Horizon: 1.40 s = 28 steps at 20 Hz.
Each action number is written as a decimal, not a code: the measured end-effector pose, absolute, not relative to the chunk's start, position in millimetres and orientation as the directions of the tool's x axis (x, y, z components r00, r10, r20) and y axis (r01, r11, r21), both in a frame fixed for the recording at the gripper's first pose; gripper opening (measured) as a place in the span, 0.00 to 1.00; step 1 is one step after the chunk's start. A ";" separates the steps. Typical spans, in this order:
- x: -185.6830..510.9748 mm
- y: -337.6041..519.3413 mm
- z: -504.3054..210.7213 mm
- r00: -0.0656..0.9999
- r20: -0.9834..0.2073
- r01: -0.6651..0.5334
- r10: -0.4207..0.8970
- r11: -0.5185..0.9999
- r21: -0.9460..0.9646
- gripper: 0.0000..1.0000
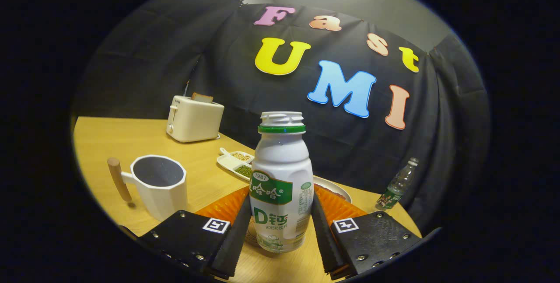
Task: Take the bottle from table, then pour the juice into the cup, finally place the bottle on the coaster
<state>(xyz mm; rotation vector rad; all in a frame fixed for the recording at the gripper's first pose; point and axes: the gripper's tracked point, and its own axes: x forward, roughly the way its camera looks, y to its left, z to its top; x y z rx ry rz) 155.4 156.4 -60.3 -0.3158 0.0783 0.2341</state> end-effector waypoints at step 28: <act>199.8 159.8 -92.4 0.960 -0.110 -0.259 0.259 0.966 0.014 0.83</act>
